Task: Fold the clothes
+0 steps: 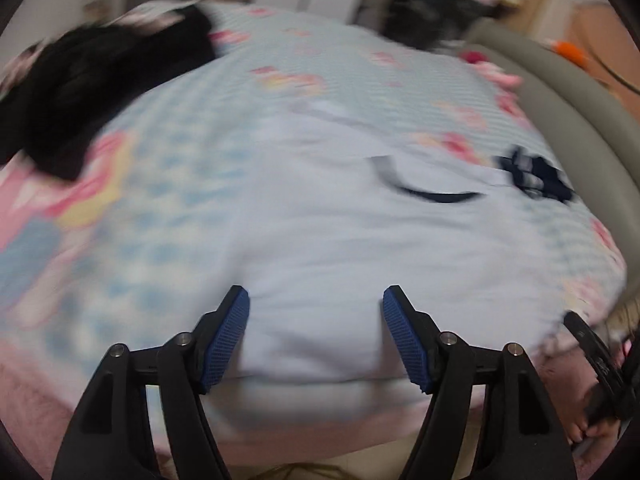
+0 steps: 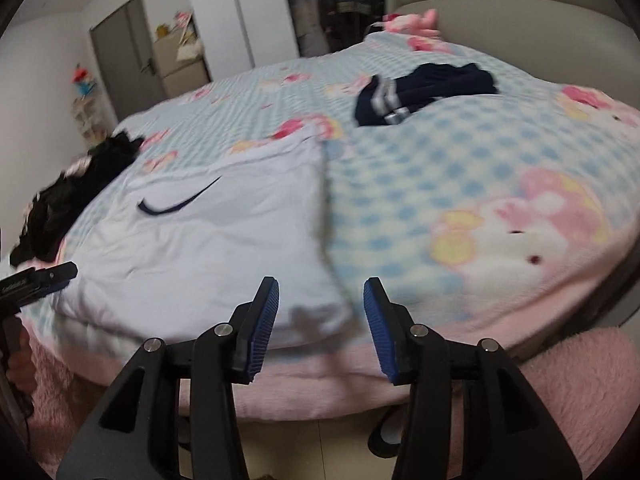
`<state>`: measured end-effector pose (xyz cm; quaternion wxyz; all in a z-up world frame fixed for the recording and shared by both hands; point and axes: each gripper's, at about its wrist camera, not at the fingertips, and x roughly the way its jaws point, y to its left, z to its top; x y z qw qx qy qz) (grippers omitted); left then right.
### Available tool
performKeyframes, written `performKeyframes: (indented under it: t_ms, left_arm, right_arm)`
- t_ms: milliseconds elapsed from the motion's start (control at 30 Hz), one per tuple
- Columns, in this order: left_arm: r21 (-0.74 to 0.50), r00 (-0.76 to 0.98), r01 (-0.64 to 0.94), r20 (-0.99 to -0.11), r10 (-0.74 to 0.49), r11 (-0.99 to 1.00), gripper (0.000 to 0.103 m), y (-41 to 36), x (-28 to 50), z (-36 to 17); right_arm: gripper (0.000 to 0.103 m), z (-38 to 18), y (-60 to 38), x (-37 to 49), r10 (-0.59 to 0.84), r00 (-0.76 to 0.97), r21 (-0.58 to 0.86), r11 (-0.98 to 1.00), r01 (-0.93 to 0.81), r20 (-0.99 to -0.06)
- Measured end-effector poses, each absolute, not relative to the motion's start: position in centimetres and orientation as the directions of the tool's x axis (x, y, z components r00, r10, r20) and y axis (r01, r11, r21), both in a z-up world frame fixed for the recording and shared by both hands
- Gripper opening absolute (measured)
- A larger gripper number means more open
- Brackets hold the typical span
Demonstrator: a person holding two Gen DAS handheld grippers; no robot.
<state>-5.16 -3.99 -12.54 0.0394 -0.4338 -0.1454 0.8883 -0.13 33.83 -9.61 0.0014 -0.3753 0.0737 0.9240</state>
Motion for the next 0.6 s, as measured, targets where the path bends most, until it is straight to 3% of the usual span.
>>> performKeyframes:
  t_ms: [133,267,400,467,600]
  left_arm:
    - [-0.265,-0.636,0.18,-0.766,0.093,-0.947,0.059,-7.8,-4.0,-12.8]
    - [-0.398,-0.692,0.132,-0.693,0.203,-0.908,0.059,-8.9,-3.2,-12.2]
    - [-0.366,-0.694,-0.044,-0.658,0.292,-0.929,0.059,-4.4,-4.0,-11.2]
    - [-0.298,-0.661,-0.067,-0.701,0.266,-0.952,0.059,-2.1,-4.9,-11.6]
    - [-0.26,-0.587,0.05,-0.789,0.182,-0.964,0.058,-3.3,-5.4,-14.4]
  right_arm:
    - [0.047,-9.9,32.5,-0.7,-0.05,-0.696,0.106,-0.994,-0.038,-0.716]
    - [0.047,-8.8,31.8,-1.7,-0.073,-0.715,0.098,-0.995,0.006,-0.695]
    - [0.047,-6.9,29.2,-3.5,-0.115,-0.748,0.056,-0.993,0.104,-0.653]
    - [0.047,-6.8,27.5,-4.7,-0.148,-0.737,0.038,-0.986,0.164,-0.659]
    - [0.047,-9.3,27.2,-6.0,-0.121,-0.684,0.021,-0.988,0.152,-0.719]
